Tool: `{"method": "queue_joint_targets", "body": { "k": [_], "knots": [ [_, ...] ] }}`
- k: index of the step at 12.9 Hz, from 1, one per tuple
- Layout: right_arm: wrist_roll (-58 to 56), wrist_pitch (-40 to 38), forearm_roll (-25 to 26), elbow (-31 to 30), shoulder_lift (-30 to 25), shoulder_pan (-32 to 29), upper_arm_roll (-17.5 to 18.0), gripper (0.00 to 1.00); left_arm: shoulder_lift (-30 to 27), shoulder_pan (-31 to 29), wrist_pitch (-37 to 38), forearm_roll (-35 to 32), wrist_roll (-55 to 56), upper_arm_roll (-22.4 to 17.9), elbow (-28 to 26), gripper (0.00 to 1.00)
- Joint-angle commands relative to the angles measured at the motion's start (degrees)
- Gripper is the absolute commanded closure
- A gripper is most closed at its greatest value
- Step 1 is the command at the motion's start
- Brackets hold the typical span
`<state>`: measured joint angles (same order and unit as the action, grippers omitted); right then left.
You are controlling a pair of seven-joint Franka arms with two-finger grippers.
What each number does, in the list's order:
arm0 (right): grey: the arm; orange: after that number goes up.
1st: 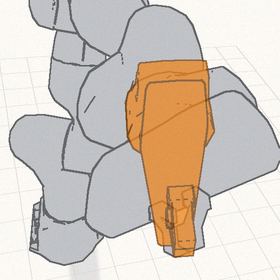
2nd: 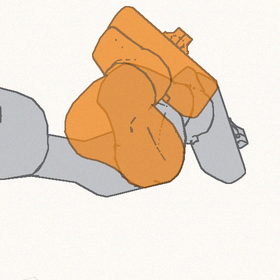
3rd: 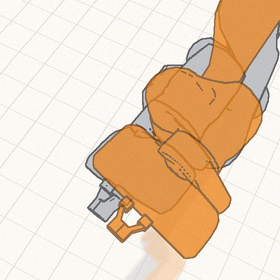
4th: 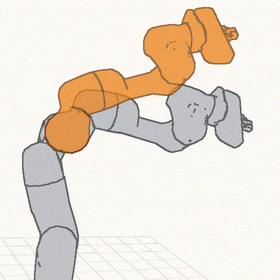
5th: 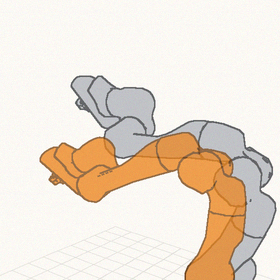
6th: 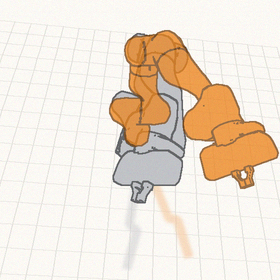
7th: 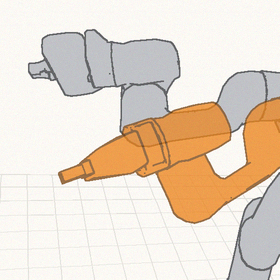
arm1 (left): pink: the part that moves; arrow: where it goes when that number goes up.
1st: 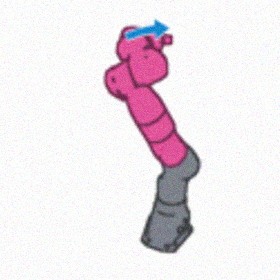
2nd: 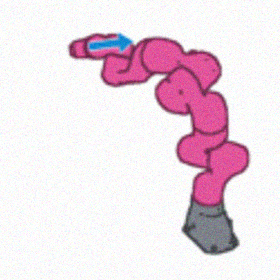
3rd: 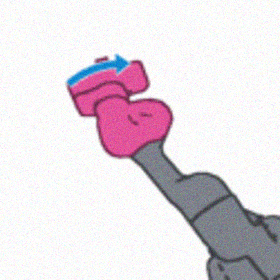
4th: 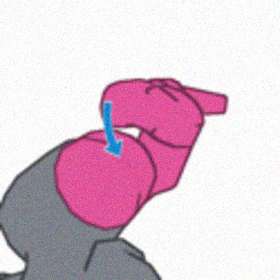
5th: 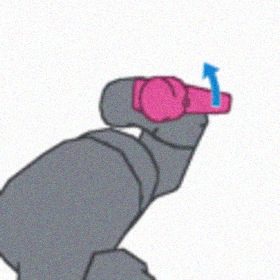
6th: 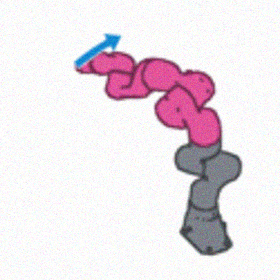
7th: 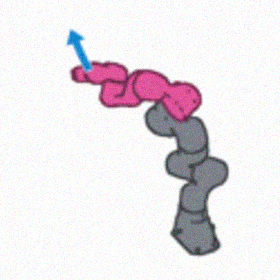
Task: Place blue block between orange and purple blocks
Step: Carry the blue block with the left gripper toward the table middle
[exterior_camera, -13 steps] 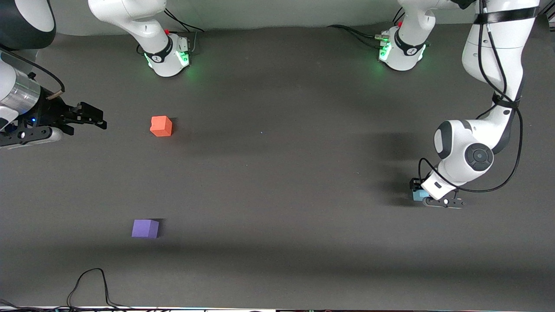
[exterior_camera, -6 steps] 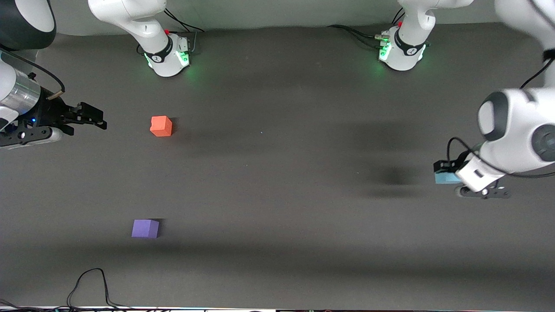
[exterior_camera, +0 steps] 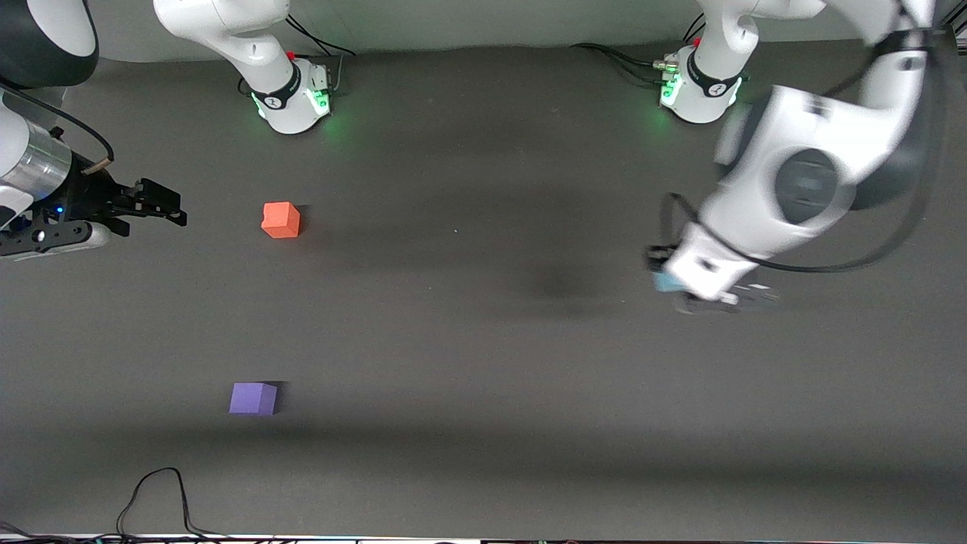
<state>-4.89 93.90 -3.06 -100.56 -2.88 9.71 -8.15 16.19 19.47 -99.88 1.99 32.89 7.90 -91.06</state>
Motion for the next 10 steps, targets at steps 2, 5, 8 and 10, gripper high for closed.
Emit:
{"method": "queue_joint_targets", "body": {
  "k": [2, 5, 8, 10],
  "knots": [
    [-0.12, 0.67, -0.10, -0.51, -0.73, 0.13, -0.11, 0.00, 11.29, 11.86, -3.20, -0.67, 17.78, 2.74, 10.53, 0.62],
    [-0.56, 0.58, -0.10, -0.51, -0.90, 0.13, -0.19, 0.00, 19.99, 20.40, -9.78, -2.34, 23.52, 2.56, 15.46, 0.62],
    [-0.65, 0.58, -0.10, -0.51, -0.73, 0.13, -0.28, 0.00, 27.11, 25.77, -19.27, -7.16, 26.78, 2.39, 16.26, 0.62],
    [-0.65, 0.75, -0.10, -0.43, -0.46, 0.13, -0.28, 0.00, 30.63, 27.28, -22.89, -9.89, 27.84, 2.30, 16.26, 0.62]
  ]
}}
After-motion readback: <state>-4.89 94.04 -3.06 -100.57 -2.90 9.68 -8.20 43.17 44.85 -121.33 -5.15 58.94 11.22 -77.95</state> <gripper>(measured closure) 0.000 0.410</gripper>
